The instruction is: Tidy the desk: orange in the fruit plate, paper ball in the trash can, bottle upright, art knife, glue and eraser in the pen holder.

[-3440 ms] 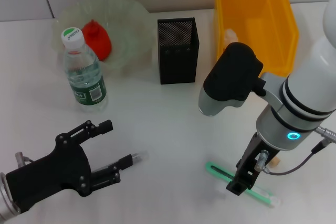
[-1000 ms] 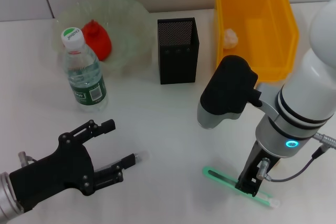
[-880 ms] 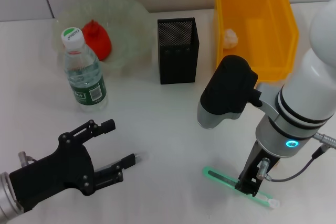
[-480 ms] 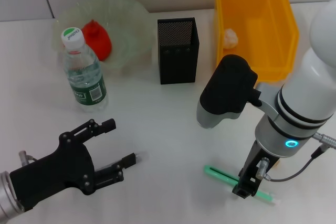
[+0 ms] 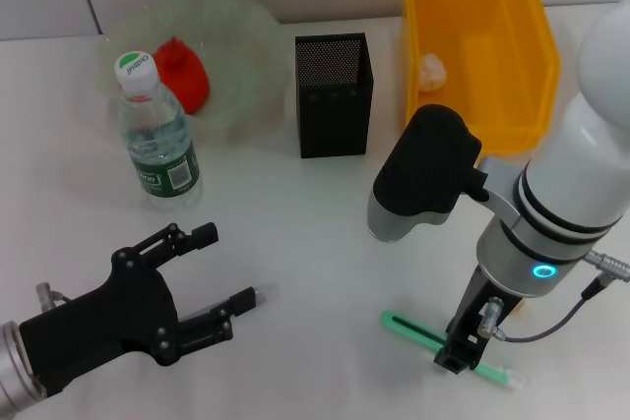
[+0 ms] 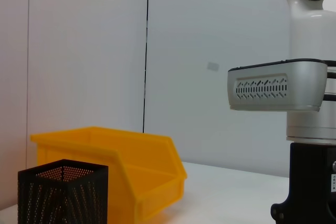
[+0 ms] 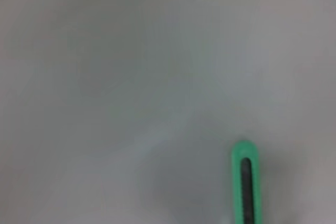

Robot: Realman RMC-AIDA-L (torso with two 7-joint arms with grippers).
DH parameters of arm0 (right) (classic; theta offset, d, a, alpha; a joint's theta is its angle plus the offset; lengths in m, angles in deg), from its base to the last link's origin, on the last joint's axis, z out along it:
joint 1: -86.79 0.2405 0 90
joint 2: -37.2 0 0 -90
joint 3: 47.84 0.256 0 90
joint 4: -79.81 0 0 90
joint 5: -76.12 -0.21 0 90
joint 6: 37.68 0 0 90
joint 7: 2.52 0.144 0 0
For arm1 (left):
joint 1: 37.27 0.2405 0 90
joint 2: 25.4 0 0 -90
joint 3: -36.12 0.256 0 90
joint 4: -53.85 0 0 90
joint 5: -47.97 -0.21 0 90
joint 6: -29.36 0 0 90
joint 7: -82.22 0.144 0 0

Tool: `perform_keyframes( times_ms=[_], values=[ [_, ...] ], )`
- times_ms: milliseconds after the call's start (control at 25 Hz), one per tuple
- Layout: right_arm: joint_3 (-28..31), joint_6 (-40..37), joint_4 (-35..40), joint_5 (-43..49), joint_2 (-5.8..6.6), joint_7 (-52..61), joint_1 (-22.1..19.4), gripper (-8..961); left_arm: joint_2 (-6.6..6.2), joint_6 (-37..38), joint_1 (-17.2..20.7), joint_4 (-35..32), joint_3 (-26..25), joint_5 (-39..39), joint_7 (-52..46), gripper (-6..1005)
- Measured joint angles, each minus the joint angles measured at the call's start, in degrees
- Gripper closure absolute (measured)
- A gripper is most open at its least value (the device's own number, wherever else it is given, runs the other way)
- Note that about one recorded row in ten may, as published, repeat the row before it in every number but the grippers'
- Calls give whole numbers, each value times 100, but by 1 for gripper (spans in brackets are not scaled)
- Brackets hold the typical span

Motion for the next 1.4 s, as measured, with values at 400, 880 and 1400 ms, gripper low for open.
perform_keyframes(
  times_ms=[400,880,1400],
  values=[
    [-26,-36,11,0,3,-20,26,764,0,-2,15,4,0,0,12,184],
    [-42,-53,106,27,9,-21,8,902,8,-9,29,-1,0,0,13,185],
    [11,-118,295,28,15,14,-15,838,9,-9,36,-1,0,0,12,185]
  ],
)
